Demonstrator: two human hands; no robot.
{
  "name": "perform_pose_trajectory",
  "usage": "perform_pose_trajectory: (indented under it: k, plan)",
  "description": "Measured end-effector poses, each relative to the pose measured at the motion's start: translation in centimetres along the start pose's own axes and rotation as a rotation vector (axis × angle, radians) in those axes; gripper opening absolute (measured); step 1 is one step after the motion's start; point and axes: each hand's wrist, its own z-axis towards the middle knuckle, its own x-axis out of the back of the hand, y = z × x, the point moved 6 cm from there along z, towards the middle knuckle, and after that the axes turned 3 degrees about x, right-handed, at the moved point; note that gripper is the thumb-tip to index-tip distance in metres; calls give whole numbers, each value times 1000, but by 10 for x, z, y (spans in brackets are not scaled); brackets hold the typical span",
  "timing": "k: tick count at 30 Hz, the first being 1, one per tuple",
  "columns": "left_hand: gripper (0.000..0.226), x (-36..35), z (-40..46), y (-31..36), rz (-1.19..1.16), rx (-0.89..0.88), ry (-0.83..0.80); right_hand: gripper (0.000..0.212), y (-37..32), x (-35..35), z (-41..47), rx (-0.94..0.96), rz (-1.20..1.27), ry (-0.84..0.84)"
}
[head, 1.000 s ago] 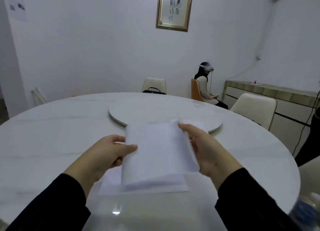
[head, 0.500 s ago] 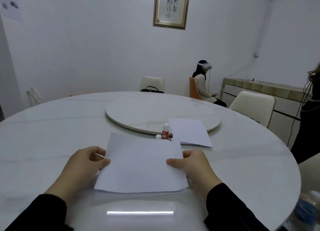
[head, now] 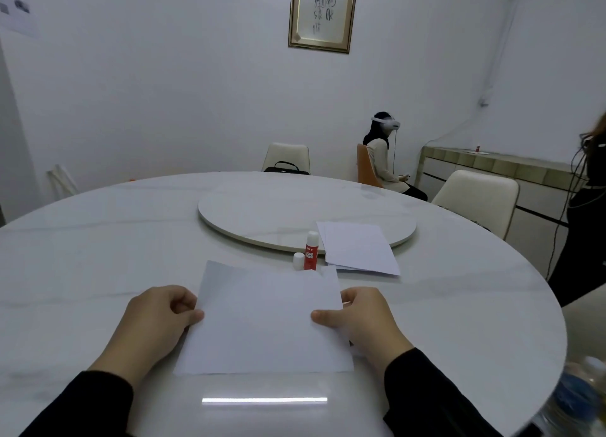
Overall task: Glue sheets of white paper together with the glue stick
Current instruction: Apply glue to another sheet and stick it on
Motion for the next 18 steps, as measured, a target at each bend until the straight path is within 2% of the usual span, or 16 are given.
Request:
perform_pose_trajectory:
  k: [18]
  plan:
    - [12, -3, -2, 1, 68, -62, -12, 58, 2, -4, 7, 55, -170, 23]
